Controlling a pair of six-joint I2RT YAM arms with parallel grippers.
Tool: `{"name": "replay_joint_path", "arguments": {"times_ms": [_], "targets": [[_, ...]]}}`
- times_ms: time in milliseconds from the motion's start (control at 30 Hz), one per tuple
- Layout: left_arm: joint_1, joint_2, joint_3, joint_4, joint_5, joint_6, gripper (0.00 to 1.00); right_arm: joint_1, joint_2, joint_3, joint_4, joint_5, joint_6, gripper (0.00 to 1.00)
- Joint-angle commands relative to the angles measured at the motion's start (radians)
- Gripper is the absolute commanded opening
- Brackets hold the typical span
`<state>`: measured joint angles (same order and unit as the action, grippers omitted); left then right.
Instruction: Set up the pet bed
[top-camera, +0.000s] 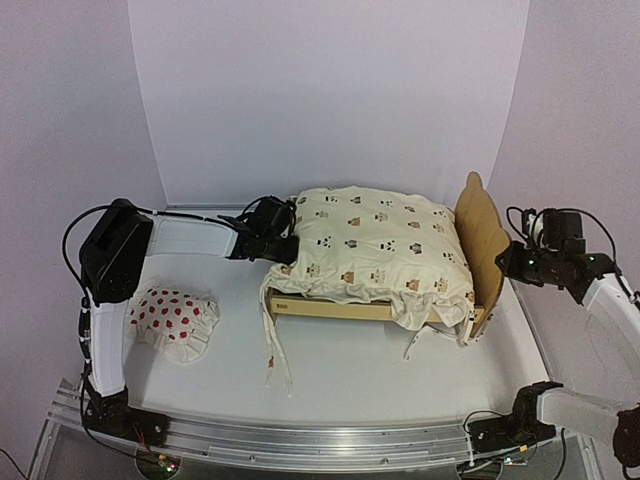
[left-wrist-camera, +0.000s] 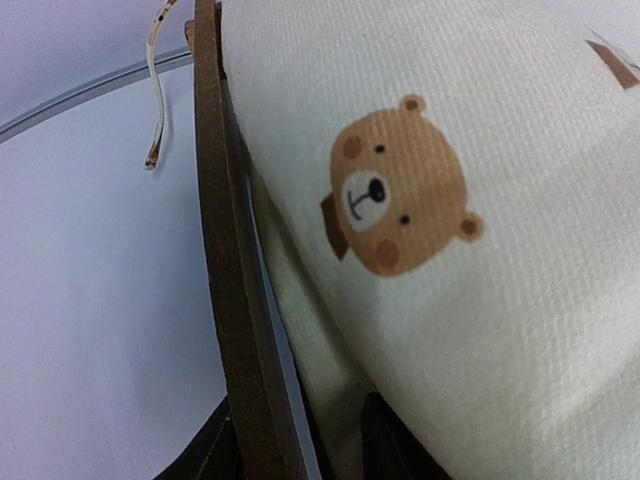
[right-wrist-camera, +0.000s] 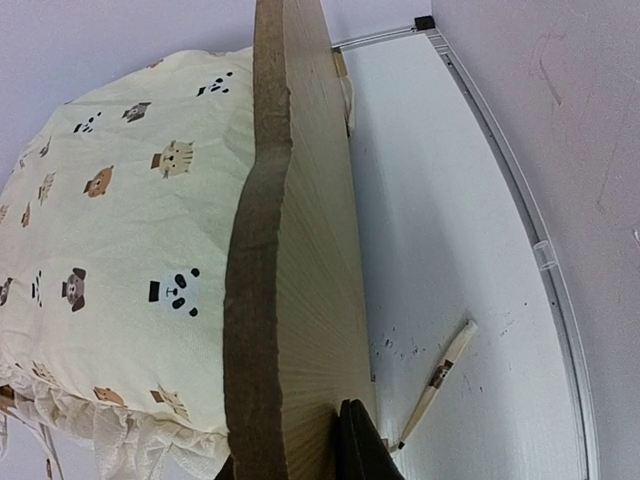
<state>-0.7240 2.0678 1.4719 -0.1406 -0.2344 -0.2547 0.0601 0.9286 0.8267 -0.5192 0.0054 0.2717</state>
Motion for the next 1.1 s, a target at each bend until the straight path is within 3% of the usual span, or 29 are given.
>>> {"name": "replay_joint_path", "arguments": {"times_ms": [0,167,467,533,733,967,1067], "targets": [[-0.011,-0.002,-0.001,-0.109,0.035,0.035,0.44,0.031,0.048,-0.001,-0.11,-0.192,0.182,0.25],[-0.011,-0.09,-0.04,-0.142,0.008,0.033,0.54,0.031,0.084,0.074,-0.133,-0.164,0.159,0.49],[-0.012,-0.296,-0.144,-0.236,-0.026,-0.032,0.92,0.031,0.103,0.239,-0.232,-0.03,0.044,0.97],[-0.012,-0.372,-0.19,-0.244,-0.061,-0.053,0.99,0.032,0.104,0.285,-0.255,-0.01,0.025,0.98],[-0.012,-0.588,-0.341,-0.3,-0.07,-0.092,1.0,0.031,0.104,0.402,-0.275,0.005,0.018,0.98],[-0.012,-0.866,-0.555,-0.331,0.037,-0.13,0.93,0.032,0.195,0.58,-0.249,-0.336,0.137,0.98],[-0.014,-0.935,-0.613,-0.341,0.106,-0.157,0.86,0.045,0.238,0.615,-0.177,-0.445,0.21,0.98]]}}
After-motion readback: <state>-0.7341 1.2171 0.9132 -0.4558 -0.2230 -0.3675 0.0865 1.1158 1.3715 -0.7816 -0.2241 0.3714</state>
